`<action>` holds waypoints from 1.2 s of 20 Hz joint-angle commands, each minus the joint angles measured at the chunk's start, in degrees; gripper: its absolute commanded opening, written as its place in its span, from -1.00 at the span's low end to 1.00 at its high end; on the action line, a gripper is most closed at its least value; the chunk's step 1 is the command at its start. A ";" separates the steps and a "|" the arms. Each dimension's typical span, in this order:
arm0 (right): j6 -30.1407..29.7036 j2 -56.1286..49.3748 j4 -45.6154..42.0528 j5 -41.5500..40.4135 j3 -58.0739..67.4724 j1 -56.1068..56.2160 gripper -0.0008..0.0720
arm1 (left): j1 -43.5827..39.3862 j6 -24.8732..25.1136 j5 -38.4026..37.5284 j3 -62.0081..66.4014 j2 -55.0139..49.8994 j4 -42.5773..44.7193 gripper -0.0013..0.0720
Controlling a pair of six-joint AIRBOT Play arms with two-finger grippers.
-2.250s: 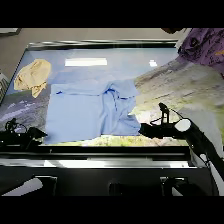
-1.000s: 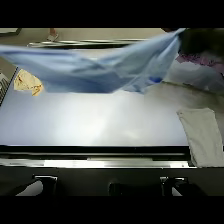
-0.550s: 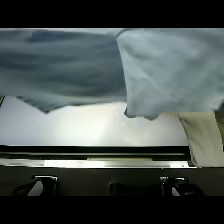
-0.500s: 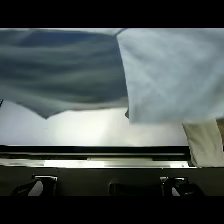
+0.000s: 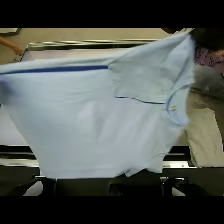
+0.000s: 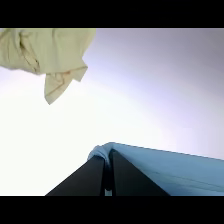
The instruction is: Fold the clothes and pants, and hang the long-sleeved shirts on hangers.
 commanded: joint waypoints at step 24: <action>-0.37 -39.30 -9.11 4.79 -0.37 0.00 -0.88 | -4.37 -2.05 -4.24 3.80 -41.83 4.70 -0.91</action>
